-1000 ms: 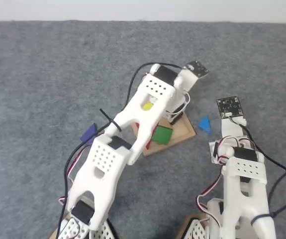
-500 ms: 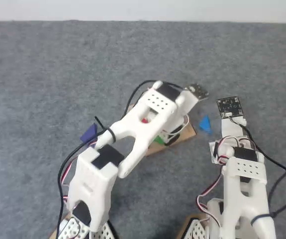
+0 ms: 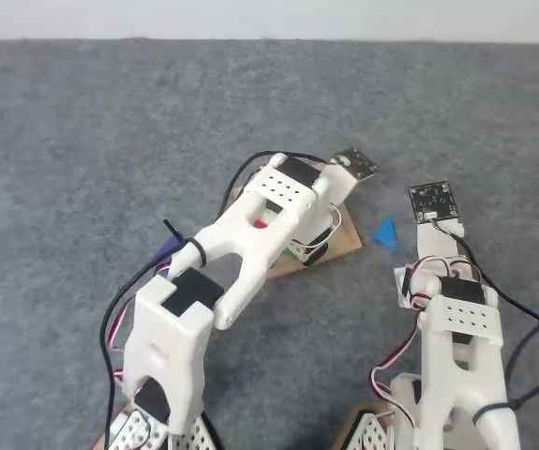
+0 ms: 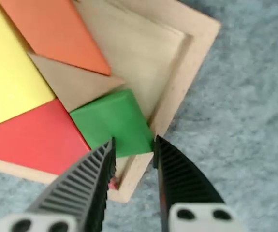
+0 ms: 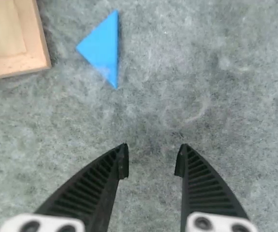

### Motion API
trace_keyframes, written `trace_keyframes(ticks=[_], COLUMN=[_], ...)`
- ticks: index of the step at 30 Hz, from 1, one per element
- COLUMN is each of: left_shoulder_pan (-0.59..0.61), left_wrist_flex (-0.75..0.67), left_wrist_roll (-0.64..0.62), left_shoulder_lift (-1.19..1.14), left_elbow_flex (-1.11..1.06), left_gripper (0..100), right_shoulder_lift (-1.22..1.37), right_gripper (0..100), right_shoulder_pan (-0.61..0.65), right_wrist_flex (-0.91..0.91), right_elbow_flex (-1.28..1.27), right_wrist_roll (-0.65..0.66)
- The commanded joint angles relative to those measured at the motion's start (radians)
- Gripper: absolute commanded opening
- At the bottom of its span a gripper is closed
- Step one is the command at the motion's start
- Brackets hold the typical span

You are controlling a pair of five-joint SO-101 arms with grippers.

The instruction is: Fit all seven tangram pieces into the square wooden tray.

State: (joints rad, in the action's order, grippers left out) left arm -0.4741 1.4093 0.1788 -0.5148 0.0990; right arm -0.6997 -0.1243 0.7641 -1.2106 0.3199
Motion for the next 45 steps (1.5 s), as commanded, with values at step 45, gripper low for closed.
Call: trace_keyframes(ticks=[45], left_shoulder_pan=[0.049], left_wrist_flex=[0.114], left_wrist_roll=[0.032], left_shoulder_lift=[-0.103], left_elbow_flex=[0.271], left_gripper=[12], right_shoulder_lift=[-0.028], right_gripper=[17.7], right_shoulder_pan=[0.013], right_wrist_flex=[-0.016], right_elbow_flex=[0.025], right_wrist_roll=[0.012])
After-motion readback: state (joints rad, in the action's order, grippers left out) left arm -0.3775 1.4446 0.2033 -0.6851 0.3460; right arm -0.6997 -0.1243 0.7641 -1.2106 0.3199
